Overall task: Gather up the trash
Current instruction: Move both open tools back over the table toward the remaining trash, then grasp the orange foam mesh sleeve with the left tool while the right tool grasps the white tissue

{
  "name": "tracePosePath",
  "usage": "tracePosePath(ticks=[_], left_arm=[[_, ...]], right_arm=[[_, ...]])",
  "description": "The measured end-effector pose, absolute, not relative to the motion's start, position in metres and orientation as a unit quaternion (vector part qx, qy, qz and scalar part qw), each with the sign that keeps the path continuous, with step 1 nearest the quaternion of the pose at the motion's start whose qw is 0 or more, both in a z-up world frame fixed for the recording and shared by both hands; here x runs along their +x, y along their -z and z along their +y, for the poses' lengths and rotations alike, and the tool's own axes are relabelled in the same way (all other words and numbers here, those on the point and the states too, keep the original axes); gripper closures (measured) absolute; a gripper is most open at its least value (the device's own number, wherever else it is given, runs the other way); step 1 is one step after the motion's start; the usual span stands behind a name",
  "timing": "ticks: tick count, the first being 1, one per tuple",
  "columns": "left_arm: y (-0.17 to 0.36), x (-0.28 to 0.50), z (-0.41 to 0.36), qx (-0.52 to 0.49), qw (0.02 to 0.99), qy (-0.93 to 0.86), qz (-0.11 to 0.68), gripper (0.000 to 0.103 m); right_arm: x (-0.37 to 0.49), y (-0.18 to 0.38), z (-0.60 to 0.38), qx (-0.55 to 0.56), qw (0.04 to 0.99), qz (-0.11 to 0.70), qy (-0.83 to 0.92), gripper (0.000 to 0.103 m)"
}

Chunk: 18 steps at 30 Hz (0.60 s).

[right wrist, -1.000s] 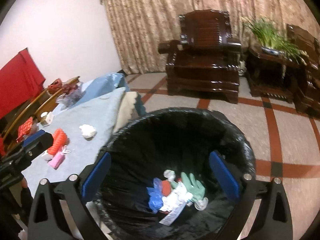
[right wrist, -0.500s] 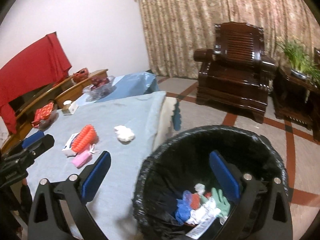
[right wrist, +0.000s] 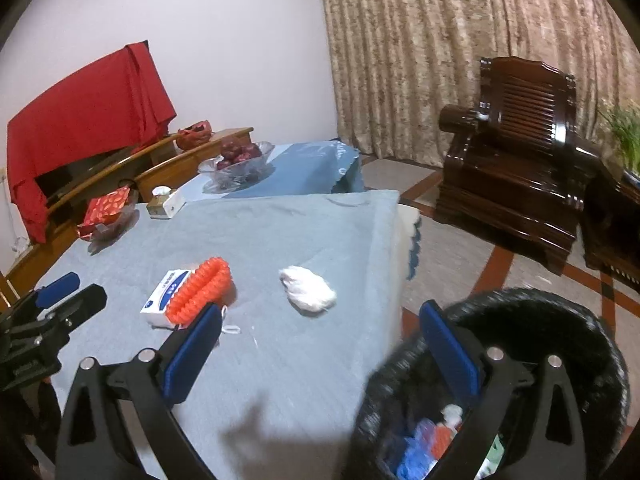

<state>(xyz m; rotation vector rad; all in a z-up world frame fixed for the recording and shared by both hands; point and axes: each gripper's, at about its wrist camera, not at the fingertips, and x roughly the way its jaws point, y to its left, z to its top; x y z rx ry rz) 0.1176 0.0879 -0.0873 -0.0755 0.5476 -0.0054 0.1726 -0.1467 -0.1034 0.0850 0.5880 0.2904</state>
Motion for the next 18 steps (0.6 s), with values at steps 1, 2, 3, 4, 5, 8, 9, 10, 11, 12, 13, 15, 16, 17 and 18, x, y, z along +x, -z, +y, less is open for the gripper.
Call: tracePosePath(ticks=[1, 2, 3, 4, 5, 8, 9, 10, 11, 12, 13, 15, 16, 17, 18], left_arm=[[0.091, 0.122, 0.092, -0.038, 0.961, -0.002, 0.273, 0.012], [0.093, 0.126, 0.096, -0.039, 0.961, -0.006, 0.274, 0.012], [0.095, 0.130, 0.099, -0.040, 0.960, -0.011, 0.276, 0.012], [0.099, 0.136, 0.103, -0.041, 0.959, -0.016, 0.279, 0.012], [0.103, 0.140, 0.107, -0.041, 0.958, -0.020, 0.282, 0.012], [0.113, 0.151, 0.117, -0.044, 0.956, -0.029, 0.289, 0.012], [0.117, 0.156, 0.120, -0.046, 0.955, -0.031, 0.293, 0.012], [0.120, 0.161, 0.123, -0.047, 0.954, -0.032, 0.296, 0.012], [0.123, 0.164, 0.125, -0.047, 0.953, -0.032, 0.298, 0.012], [0.126, 0.168, 0.126, -0.046, 0.952, -0.033, 0.300, 0.012], [0.130, 0.173, 0.128, -0.044, 0.951, -0.032, 0.303, 0.012], [0.135, 0.179, 0.130, -0.045, 0.950, -0.030, 0.307, 0.012], [0.137, 0.182, 0.131, -0.045, 0.950, -0.029, 0.308, 0.012], [0.139, 0.185, 0.131, -0.044, 0.949, -0.027, 0.309, 0.012], [0.141, 0.188, 0.131, -0.043, 0.949, -0.026, 0.311, 0.012]], right_arm=[[0.178, 0.106, -0.140, 0.041, 0.946, 0.289, -0.143, 0.006], [0.185, 0.109, -0.134, 0.039, 0.945, 0.291, -0.143, 0.006], [0.193, 0.114, -0.127, 0.038, 0.944, 0.295, -0.142, 0.006], [0.200, 0.119, -0.123, 0.037, 0.943, 0.299, -0.142, 0.006], [0.206, 0.124, -0.118, 0.036, 0.941, 0.304, -0.141, 0.006], [0.229, 0.142, -0.106, 0.031, 0.936, 0.324, -0.134, 0.006], [0.238, 0.150, -0.101, 0.028, 0.933, 0.334, -0.131, 0.006], [0.243, 0.155, -0.100, 0.028, 0.931, 0.340, -0.130, 0.006], [0.248, 0.160, -0.098, 0.028, 0.929, 0.345, -0.128, 0.006], [0.255, 0.166, -0.095, 0.029, 0.927, 0.352, -0.125, 0.006], [0.259, 0.170, -0.095, 0.030, 0.926, 0.355, -0.123, 0.006], [0.267, 0.176, -0.093, 0.030, 0.924, 0.361, -0.119, 0.007], [0.273, 0.180, -0.092, 0.030, 0.924, 0.364, -0.116, 0.007], [0.277, 0.183, -0.091, 0.030, 0.923, 0.367, -0.112, 0.007], [0.282, 0.187, -0.090, 0.029, 0.922, 0.370, -0.109, 0.007]])
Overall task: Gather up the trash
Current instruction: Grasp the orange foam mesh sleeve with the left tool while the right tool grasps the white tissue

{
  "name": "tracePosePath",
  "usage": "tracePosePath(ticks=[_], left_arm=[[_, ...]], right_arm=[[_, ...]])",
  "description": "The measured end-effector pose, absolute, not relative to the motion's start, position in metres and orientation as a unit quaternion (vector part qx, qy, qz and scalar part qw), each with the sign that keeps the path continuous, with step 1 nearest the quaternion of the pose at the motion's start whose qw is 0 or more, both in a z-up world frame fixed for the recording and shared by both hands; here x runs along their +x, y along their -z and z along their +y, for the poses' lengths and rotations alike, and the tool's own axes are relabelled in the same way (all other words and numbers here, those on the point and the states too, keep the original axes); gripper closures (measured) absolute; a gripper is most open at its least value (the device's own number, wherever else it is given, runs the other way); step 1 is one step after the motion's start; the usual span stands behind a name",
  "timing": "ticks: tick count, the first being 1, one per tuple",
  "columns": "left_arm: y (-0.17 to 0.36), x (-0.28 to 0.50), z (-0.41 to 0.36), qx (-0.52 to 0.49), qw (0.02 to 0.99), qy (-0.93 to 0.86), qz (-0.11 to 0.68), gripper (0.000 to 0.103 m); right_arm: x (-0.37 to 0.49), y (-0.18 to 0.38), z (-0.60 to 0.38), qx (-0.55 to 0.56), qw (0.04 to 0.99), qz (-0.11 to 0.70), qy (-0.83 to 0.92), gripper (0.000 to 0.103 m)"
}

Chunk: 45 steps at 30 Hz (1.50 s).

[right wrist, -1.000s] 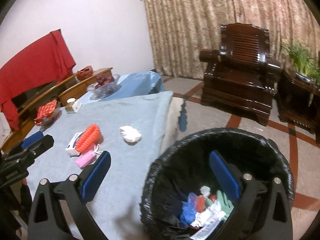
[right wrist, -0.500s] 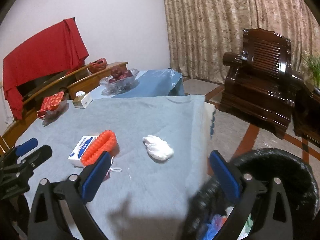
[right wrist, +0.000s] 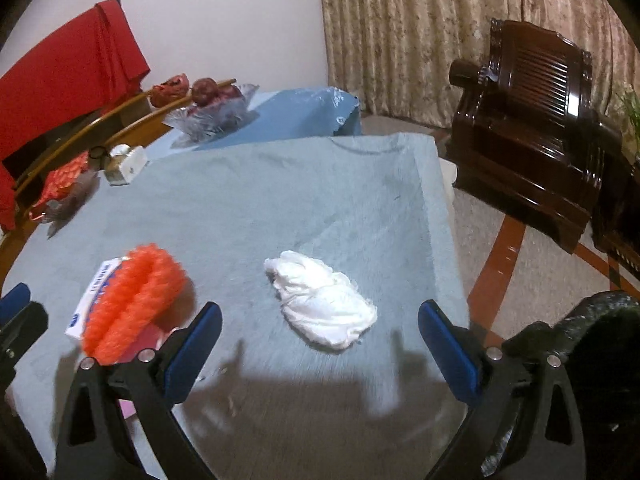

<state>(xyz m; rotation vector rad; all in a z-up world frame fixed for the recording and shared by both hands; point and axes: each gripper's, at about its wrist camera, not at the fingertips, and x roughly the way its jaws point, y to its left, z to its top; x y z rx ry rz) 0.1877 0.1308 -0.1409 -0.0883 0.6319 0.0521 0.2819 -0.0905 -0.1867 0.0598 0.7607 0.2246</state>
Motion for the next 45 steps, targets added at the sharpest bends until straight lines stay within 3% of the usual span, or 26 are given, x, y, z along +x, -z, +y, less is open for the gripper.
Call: tracePosePath(ticks=[7, 10, 12, 18, 22, 35, 40, 42, 45], left_arm=[[0.153, 0.203, 0.130, -0.043, 0.947, -0.014, 0.318, 0.012], [0.156, 0.206, 0.129, -0.044, 0.947, -0.011, 0.319, 0.012], [0.158, 0.208, 0.128, -0.045, 0.946, -0.009, 0.321, 0.012], [0.163, 0.213, 0.119, -0.044, 0.945, 0.002, 0.325, 0.012], [0.164, 0.219, 0.109, -0.040, 0.944, 0.009, 0.328, 0.013], [0.182, 0.250, 0.087, -0.014, 0.935, 0.010, 0.353, 0.027], [0.185, 0.259, 0.082, -0.005, 0.933, 0.008, 0.360, 0.044], [0.186, 0.262, 0.082, -0.006, 0.931, 0.008, 0.365, 0.058], [0.182, 0.261, 0.084, -0.009, 0.932, 0.008, 0.362, 0.064]], right_arm=[[0.306, 0.200, -0.086, 0.028, 0.914, 0.391, -0.104, 0.017], [0.312, 0.207, -0.083, 0.024, 0.907, 0.406, -0.112, 0.029], [0.314, 0.211, -0.081, 0.020, 0.901, 0.417, -0.117, 0.043], [0.309, 0.208, -0.083, 0.023, 0.900, 0.416, -0.129, 0.066], [0.305, 0.202, -0.086, 0.034, 0.901, 0.411, -0.132, 0.070], [0.305, 0.184, -0.093, 0.052, 0.907, 0.396, -0.137, 0.070], [0.304, 0.184, -0.095, 0.057, 0.905, 0.397, -0.140, 0.070], [0.302, 0.183, -0.095, 0.059, 0.905, 0.397, -0.142, 0.070], [0.299, 0.181, -0.095, 0.059, 0.905, 0.395, -0.146, 0.070]])
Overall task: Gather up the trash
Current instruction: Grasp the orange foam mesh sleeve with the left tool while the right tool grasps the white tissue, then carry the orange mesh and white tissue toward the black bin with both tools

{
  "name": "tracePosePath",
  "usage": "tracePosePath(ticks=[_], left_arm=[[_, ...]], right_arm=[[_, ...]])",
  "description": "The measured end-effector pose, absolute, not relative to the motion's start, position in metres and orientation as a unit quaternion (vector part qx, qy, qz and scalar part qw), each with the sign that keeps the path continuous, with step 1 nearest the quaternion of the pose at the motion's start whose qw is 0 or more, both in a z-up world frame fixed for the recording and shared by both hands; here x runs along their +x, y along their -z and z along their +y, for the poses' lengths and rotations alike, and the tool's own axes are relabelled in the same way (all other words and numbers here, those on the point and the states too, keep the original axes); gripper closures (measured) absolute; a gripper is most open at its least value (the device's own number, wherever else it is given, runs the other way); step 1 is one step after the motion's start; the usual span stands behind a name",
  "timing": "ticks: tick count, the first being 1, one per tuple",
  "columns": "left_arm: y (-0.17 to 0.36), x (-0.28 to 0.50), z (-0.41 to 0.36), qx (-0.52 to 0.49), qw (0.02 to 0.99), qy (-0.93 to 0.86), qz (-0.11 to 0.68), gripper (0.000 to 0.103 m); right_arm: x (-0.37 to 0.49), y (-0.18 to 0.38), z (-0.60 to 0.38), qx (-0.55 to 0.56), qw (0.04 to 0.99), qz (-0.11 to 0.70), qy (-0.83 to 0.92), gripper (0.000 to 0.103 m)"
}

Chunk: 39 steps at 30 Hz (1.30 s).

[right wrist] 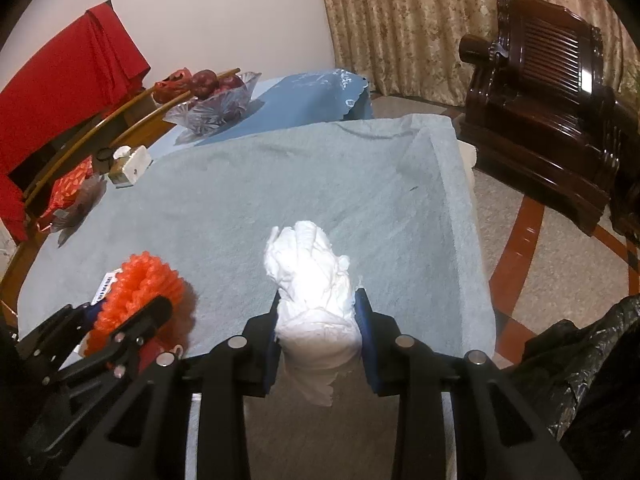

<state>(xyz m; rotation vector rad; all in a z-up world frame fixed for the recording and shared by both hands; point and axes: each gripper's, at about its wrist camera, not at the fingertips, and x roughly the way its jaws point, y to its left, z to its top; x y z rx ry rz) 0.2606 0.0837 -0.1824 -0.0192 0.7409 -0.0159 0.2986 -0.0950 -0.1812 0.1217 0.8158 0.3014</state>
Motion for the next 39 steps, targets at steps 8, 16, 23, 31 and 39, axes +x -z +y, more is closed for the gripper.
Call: tracePosePath(ticks=[8, 16, 23, 31, 39], left_arm=[[0.153, 0.244, 0.088, -0.026, 0.942, 0.015, 0.334, 0.069], [0.117, 0.222, 0.086, -0.038, 0.950, 0.022, 0.308, 0.069], [0.095, 0.193, 0.077, -0.046, 0.953, 0.032, 0.298, 0.069], [0.081, 0.155, 0.063, -0.053, 0.953, 0.042, 0.296, 0.069], [0.074, 0.119, 0.043, -0.054, 0.954, 0.062, 0.288, 0.069]], right_arm=[[0.283, 0.164, -0.093, 0.061, 0.910, 0.378, -0.157, 0.070], [0.257, 0.133, -0.097, 0.057, 0.920, 0.349, -0.169, 0.069], [0.228, 0.106, -0.103, 0.046, 0.926, 0.326, -0.183, 0.069], [0.190, 0.086, -0.114, 0.040, 0.931, 0.307, -0.194, 0.069], [0.153, 0.077, -0.136, 0.036, 0.934, 0.301, -0.187, 0.069]])
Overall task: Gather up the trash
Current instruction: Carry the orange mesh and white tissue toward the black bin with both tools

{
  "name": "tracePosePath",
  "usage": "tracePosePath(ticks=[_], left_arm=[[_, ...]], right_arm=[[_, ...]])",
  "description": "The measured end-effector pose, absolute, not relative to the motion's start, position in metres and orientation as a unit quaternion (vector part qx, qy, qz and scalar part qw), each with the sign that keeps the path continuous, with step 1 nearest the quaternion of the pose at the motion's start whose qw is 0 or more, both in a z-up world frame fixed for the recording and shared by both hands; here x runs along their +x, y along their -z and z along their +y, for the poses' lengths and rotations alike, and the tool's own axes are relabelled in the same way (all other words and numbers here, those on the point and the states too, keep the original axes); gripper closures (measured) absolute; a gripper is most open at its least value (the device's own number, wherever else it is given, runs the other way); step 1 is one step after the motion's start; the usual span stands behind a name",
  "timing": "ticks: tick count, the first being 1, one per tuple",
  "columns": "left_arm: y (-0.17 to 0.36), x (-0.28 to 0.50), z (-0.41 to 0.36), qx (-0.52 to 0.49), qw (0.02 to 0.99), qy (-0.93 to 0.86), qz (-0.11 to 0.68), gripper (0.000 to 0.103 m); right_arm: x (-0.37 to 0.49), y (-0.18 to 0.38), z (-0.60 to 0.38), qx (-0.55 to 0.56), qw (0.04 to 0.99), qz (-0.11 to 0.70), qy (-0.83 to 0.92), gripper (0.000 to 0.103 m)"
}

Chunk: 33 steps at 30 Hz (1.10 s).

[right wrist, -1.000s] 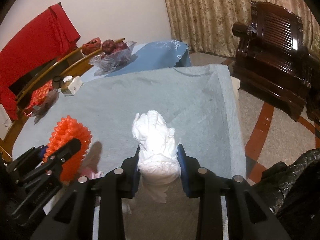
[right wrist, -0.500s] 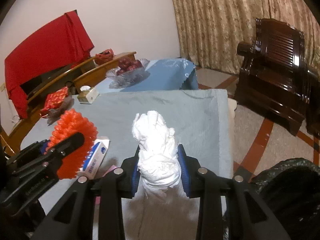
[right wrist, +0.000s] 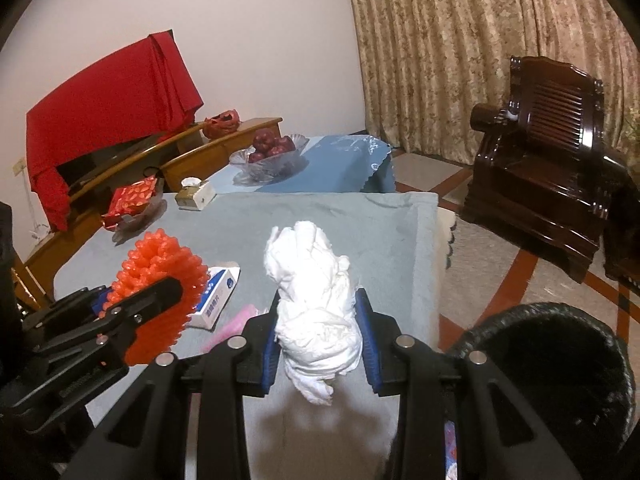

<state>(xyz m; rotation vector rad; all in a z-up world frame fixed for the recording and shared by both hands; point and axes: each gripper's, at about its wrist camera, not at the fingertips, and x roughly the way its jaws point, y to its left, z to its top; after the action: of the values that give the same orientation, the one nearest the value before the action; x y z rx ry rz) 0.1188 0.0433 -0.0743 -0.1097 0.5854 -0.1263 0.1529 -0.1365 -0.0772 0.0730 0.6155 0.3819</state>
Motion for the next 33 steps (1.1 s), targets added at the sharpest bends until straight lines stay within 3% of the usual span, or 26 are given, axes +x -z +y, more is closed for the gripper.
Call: tracePosePath(ticks=[16, 33], left_arm=[[0.089, 0.081, -0.022, -0.034, 0.944, 0.129, 0.303, 0.069], [0.089, 0.099, -0.100, -0.008, 0.935, 0.202, 0.292, 0.069]], right_arm=[[0.104, 0.088, -0.193, 0.031, 0.940, 0.313, -0.133, 0.069], [0.079, 0.093, -0.278, 0.063, 0.949, 0.306, -0.048, 0.069]])
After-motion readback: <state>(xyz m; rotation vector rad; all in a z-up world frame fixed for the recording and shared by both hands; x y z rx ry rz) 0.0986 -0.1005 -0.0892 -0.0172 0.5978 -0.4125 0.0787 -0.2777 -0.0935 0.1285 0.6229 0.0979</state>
